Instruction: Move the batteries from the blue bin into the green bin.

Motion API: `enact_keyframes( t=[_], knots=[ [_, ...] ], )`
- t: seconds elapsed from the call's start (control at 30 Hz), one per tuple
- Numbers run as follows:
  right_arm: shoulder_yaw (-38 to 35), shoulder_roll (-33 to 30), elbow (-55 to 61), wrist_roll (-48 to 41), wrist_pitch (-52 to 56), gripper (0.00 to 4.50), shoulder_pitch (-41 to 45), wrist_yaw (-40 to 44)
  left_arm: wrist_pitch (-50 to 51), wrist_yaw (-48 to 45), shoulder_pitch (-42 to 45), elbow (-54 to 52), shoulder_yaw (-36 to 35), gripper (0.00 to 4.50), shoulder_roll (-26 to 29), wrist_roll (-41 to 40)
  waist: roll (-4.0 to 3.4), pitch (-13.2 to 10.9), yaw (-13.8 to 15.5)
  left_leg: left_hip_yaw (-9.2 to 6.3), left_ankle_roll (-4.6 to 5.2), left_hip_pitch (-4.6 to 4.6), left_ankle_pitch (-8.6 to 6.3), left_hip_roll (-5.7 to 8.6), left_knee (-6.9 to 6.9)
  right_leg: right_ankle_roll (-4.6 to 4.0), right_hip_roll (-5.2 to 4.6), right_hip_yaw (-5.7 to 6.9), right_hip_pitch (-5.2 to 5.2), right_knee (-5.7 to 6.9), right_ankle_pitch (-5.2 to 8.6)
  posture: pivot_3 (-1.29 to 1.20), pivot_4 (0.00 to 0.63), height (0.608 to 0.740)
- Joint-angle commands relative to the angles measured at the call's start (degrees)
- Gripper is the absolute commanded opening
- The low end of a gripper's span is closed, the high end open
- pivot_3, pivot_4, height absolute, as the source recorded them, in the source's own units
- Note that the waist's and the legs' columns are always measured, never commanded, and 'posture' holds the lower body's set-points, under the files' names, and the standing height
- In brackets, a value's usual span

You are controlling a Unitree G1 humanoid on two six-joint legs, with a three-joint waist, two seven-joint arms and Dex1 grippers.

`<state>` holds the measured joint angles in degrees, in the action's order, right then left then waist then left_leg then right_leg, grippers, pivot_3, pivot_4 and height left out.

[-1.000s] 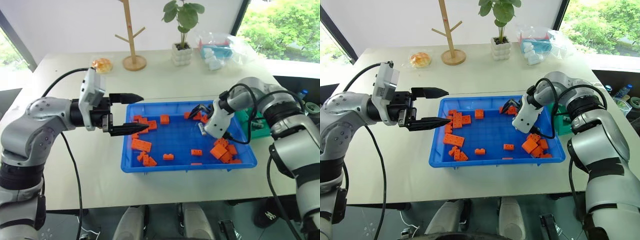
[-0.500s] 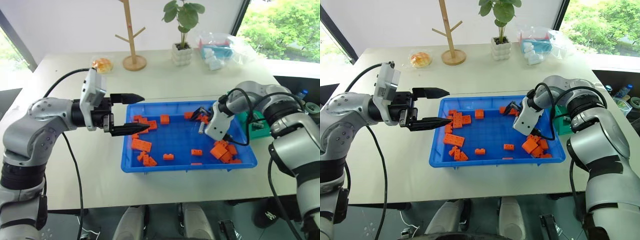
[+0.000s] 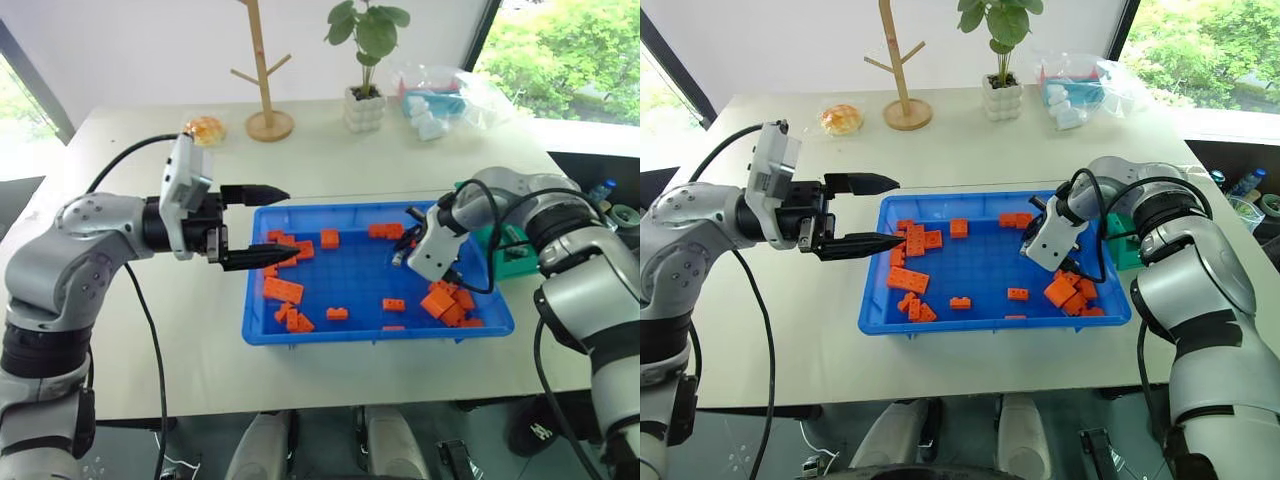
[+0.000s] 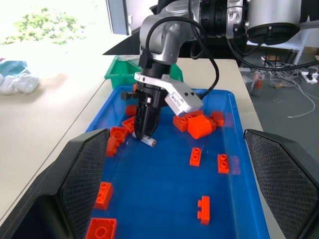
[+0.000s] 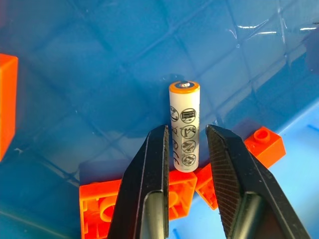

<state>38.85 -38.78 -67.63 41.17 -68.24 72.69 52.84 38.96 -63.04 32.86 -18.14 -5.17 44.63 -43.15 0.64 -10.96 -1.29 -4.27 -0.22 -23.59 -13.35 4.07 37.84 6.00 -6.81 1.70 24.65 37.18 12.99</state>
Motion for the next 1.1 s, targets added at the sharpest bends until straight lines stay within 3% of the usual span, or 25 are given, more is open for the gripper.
enact_keyframes(
  t=[0.03,0.23,0.33,0.53,0.63,0.8,1.1],
  knots=[
    [-3.34,-1.64,0.85,-6.36,0.61,1.08,-0.46,4.20,-1.10,-0.06,1.29,-0.56,-0.31,4.50,-0.20,-0.12,0.00,0.00,0.05,0.00,0.00,0.00,0.00,0.00,0.00,0.00,0.00,0.00,0.00,0.00,0.00,0.00,0.150,0.693],
    [-11.36,-4.48,13.21,-27.93,12.95,1.08,-7.58,22.10,-2.04,-1.22,1.31,0.68,0.35,4.50,-0.33,0.70,0.02,-0.02,0.12,-0.02,0.01,0.00,-0.01,-0.01,0.00,0.11,-0.01,0.00,-0.05,-0.05,-0.06,0.00,0.150,0.693],
    [-11.81,-4.65,17.57,-27.50,16.11,1.08,-9.91,22.37,-2.54,-1.71,2.59,2.06,0.99,4.50,-0.76,1.07,0.01,-0.02,0.07,-0.02,0.02,0.00,-0.01,-0.01,0.00,0.11,-0.01,0.01,-0.04,-0.05,-0.06,0.00,0.150,0.693],
    [-10.02,-3.48,15.61,-20.40,15.87,1.08,-8.86,17.31,-3.20,-2.35,4.01,3.39,1.90,4.50,-1.39,1.81,0.02,-0.03,0.17,-0.01,0.02,0.02,-0.01,-0.01,-0.03,0.10,-0.01,0.01,-0.02,-0.05,-0.05,0.00,0.150,0.693],
    [-9.28,-2.43,13.35,-16.85,14.98,1.81,-6.65,14.03,-2.98,-2.18,3.83,3.05,1.43,4.50,-1.17,1.70,0.02,-0.05,0.10,0.01,0.02,0.02,-0.01,-0.01,-0.03,0.10,-0.01,0.01,-0.02,-0.06,-0.05,0.00,0.150,0.693],
    [-7.62,-1.12,9.64,-12.91,12.29,4.41,-4.29,10.41,-2.62,-1.60,2.24,1.51,0.44,4.50,-0.62,1.30,0.03,-0.05,0.13,0.01,0.01,0.02,-0.01,-0.01,-0.09,0.10,-0.01,0.00,0.01,-0.06,-0.05,0.00,0.150,0.693],
    [-5.25,1.34,5.38,-8.56,9.61,4.47,-3.68,5.91,-2.43,-0.46,0.25,-0.11,-0.70,4.50,0.45,0.77,0.06,-0.05,0.09,0.00,0.01,0.03,-0.01,-0.01,-0.09,0.04,-0.01,0.00,-0.01,-0.07,-0.01,0.00,0.150,0.693]
  ],
)
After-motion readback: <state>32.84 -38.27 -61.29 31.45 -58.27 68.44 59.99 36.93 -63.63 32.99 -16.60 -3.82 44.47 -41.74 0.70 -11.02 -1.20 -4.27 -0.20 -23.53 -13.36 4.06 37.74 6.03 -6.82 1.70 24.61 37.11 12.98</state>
